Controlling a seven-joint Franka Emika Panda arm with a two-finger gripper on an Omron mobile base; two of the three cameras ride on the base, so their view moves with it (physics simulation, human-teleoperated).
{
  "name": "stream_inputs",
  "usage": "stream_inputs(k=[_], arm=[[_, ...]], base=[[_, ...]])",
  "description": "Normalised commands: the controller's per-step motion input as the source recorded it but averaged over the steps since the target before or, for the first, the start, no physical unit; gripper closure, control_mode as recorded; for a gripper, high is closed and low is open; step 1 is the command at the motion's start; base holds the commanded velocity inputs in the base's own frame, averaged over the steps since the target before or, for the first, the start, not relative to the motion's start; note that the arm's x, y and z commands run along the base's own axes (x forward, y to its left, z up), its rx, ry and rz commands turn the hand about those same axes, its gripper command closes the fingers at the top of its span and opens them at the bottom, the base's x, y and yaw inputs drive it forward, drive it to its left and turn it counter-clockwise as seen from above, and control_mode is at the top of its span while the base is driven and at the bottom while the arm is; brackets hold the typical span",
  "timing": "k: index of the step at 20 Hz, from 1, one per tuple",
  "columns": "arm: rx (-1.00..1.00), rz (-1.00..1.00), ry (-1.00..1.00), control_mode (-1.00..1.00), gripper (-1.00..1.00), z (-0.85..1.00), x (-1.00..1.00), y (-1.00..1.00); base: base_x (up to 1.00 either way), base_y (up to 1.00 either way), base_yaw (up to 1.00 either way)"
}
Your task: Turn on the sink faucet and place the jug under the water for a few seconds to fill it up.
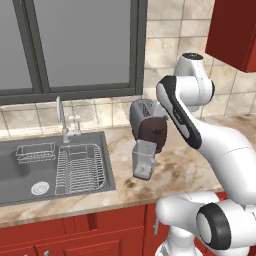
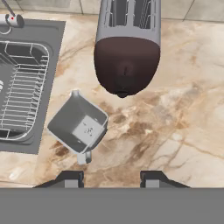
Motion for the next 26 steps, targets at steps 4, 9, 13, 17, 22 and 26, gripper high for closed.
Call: stream_inputs(k=[4, 9, 13, 17, 22, 26], arm=[[0.0, 0.0, 0.0, 1.0, -1.0, 0.0, 0.0, 0.0], [0.0, 0.0, 0.0, 1.0, -1.0, 0.0, 0.0, 0.0], [0.0, 0.0, 0.0, 1.0, -1.0, 0.0, 0.0, 0.0], [0.0, 0.0, 0.0, 1.0, -1.0, 0.0, 0.0, 0.0], [0.0, 0.0, 0.0, 1.0, -1.0, 0.0, 0.0, 0.0], [0.0, 0.0, 0.0, 1.0, -1.0, 0.0, 0.0, 0.0]], base=[[-0.08, 0.06, 0.0], [-0.13, 0.5, -0.01], [-0.04, 0.5, -0.01], [-0.01, 0.38, 0.0], [0.0, 0.38, 0.0], [0.0, 0.41, 0.0]])
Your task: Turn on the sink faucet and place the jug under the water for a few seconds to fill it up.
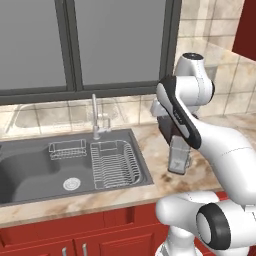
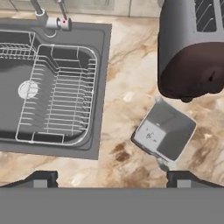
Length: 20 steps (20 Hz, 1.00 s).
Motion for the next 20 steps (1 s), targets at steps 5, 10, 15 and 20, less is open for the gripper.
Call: stream_inputs(k=[5, 10, 15, 20], arm=[[0.0, 0.0, 0.0, 1.0, -1.0, 0.0, 0.0, 0.0], [0.0, 0.0, 0.0, 1.0, -1.0, 0.0, 0.0, 0.0], [0.0, 0.0, 0.0, 1.0, -1.0, 0.0, 0.0, 0.0], [0.0, 0.0, 0.0, 1.0, -1.0, 0.0, 0.0, 0.0]], base=[[0.0, 0.41, 0.0], [0.0, 0.37, 0.0], [0.0, 0.39, 0.0], [0.0, 0.33, 0.0]])
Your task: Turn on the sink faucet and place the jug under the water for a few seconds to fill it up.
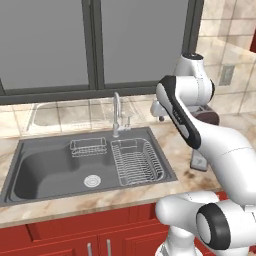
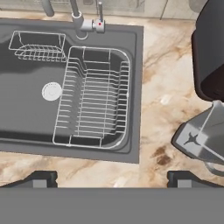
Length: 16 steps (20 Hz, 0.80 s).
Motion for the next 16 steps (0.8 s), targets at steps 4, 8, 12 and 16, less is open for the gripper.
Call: stream_inputs(k=[4, 8, 12, 16], arm=[[0.0, 0.0, 0.0, 1.0, -1.0, 0.0, 0.0, 0.0], [0.0, 0.0, 0.0, 1.0, -1.0, 0.0, 0.0, 0.0], [0.0, 0.0, 0.0, 1.0, -1.0, 0.0, 0.0, 0.0], [0.0, 0.0, 0.0, 1.0, -1.0, 0.0, 0.0, 0.0]], base=[[0.0, 0.16, 0.0], [0.0, 0.02, 0.0], [0.0, 0.0, 0.0], [0.0, -0.01, 0.0]])
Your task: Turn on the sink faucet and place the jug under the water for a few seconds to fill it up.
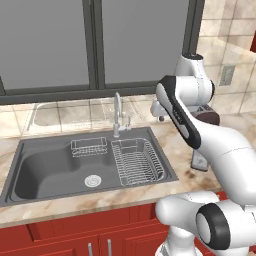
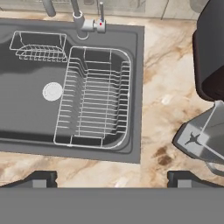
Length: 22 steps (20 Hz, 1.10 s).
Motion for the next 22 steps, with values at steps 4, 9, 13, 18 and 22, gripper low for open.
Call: stream_inputs(k=[4, 9, 13, 18, 22], arm=[[0.01, 0.01, -0.36, -1.0, -1.0, -0.54, 0.06, -0.23], [0.01, 0.05, -0.49, -1.0, -1.0, -0.87, 0.61, -0.01], [0.0, 0.05, -0.49, -1.0, -1.0, -0.71, 0.73, 0.12], [0.01, 0.0, -0.35, -1.0, -1.0, -0.43, 0.57, 0.25], [0.0, 0.03, -0.03, -1.0, -1.0, -0.13, 0.04, -0.03]], base=[[0.0, 0.0, 0.0], [0.0, 0.0, 0.0], [0.0, 0.0, 0.0], [0.0, 0.0, 0.0], [0.0, 0.0, 0.0]])
